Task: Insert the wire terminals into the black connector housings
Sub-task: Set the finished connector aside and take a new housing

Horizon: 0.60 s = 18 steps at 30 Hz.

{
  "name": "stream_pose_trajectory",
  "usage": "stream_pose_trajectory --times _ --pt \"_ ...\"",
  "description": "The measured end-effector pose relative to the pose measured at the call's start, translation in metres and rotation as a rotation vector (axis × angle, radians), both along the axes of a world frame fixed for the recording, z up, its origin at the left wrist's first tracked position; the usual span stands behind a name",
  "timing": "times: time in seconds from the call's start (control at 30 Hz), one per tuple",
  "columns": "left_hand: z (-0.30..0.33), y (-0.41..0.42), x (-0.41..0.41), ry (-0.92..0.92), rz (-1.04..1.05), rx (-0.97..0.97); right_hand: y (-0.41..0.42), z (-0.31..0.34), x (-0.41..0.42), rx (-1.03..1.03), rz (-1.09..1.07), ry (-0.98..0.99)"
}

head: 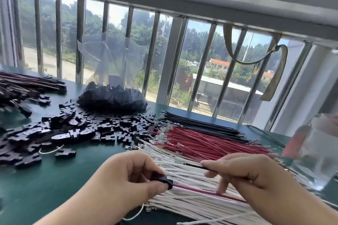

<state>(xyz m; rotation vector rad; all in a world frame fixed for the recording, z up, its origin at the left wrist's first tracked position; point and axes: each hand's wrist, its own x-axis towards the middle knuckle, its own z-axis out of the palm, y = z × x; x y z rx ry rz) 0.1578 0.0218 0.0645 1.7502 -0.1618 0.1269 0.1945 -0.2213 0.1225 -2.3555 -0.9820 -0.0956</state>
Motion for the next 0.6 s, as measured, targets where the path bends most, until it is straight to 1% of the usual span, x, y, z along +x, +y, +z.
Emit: stream_pose_trajectory --times 0.07,0.23,0.3,0.47,0.6 --pt "0.0 0.0 0.0 0.012 0.001 -0.01 0.002 0.0 0.0 0.015 -0.008 -0.009" --pt "0.003 -0.003 -0.003 0.002 -0.022 -0.04 0.016 0.001 -0.007 0.19 -0.032 0.032" --pt "0.004 -0.002 -0.005 -0.02 -0.058 -0.056 0.017 -0.001 -0.008 0.191 -0.019 0.02" --pt "0.012 0.002 -0.007 -0.044 -0.25 -0.067 0.023 -0.001 -0.006 0.15 0.084 0.067" --pt "0.012 0.002 -0.005 -0.015 -0.214 -0.094 0.024 0.0 -0.007 0.122 0.067 0.05"
